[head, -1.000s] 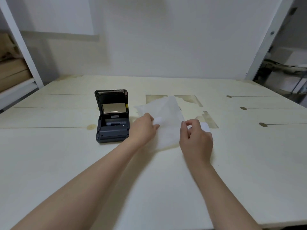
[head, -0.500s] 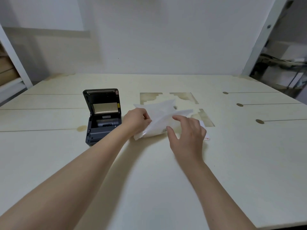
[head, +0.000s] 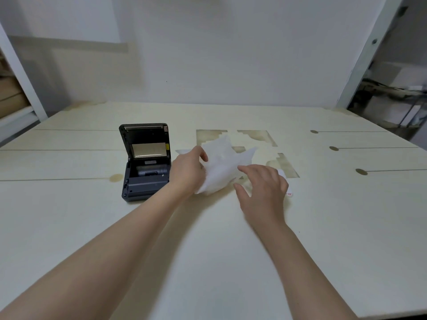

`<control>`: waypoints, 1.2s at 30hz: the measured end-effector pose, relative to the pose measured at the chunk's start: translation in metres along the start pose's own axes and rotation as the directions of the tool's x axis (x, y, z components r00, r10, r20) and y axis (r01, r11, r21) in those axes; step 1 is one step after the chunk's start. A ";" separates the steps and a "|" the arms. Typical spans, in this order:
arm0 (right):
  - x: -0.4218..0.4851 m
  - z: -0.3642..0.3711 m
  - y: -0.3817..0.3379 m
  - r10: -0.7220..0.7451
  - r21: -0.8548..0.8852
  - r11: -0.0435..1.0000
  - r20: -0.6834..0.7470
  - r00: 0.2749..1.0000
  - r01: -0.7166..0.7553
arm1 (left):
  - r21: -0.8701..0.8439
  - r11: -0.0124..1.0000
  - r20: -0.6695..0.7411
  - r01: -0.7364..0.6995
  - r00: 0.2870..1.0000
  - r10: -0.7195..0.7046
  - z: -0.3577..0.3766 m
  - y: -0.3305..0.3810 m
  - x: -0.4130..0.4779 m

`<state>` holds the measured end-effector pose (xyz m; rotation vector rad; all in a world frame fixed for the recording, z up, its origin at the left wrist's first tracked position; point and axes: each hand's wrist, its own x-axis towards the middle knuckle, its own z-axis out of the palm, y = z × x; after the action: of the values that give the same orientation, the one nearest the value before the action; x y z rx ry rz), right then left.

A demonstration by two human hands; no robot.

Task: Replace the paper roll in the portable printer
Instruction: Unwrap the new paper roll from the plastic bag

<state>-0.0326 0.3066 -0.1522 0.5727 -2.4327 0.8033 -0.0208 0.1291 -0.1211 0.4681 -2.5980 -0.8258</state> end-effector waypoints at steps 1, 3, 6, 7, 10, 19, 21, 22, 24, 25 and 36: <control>-0.001 -0.001 -0.002 -0.001 0.016 1.000 0.032 0.999 0.001 | -0.019 0.998 -0.022 -0.052 0.998 0.052 0.000 0.000 -0.002; -0.001 -0.001 -0.005 -0.005 0.075 0.997 0.092 0.996 -0.001 | -0.070 0.986 0.007 -0.151 0.988 0.152 -0.001 0.003 -0.005; -0.001 -0.001 -0.010 0.025 0.153 0.987 0.138 0.990 -0.046 | -0.183 0.980 0.165 -0.082 0.980 0.113 0.000 0.010 -0.012; -0.001 -0.001 -0.011 0.057 0.177 0.981 0.143 0.988 -0.082 | -0.199 0.980 0.219 -0.031 0.973 0.075 0.000 0.012 -0.013; 0.001 -0.003 -0.011 0.178 0.224 0.953 0.124 0.976 -0.202 | -0.189 0.982 0.244 0.005 0.969 0.042 0.006 0.011 -0.017; 0.008 -0.006 -0.017 0.387 0.555 0.708 0.214 0.897 -0.438 | -0.222 0.975 0.089 0.025 0.996 -0.006 0.013 0.014 -0.015; 0.011 -0.004 -0.014 0.441 0.596 0.649 0.212 0.872 -0.473 | -0.242 0.970 0.068 0.012 0.998 0.004 0.016 0.016 -0.018; 0.011 -0.004 -0.014 0.460 0.603 0.632 0.213 0.862 -0.487 | -0.257 0.966 0.056 0.009 0.998 0.005 0.017 0.016 -0.019; 0.010 -0.005 -0.013 0.488 0.581 0.644 0.190 0.852 -0.498 | -0.287 0.957 0.027 0.040 0.999 -0.033 0.021 0.015 -0.020; 0.009 -0.006 -0.012 0.494 0.543 0.678 0.163 0.854 -0.496 | -0.302 0.951 0.007 0.072 0.997 -0.073 0.021 0.014 -0.019; 0.006 -0.004 -0.018 -0.022 -0.130 0.992 -0.174 0.984 0.000 | -0.342 0.928 0.022 0.150 0.988 -0.152 0.022 0.015 -0.026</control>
<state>-0.0262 0.2943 -0.1386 0.4460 -2.2977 0.6567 -0.0109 0.1622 -0.1347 0.5683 -2.3634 -1.2986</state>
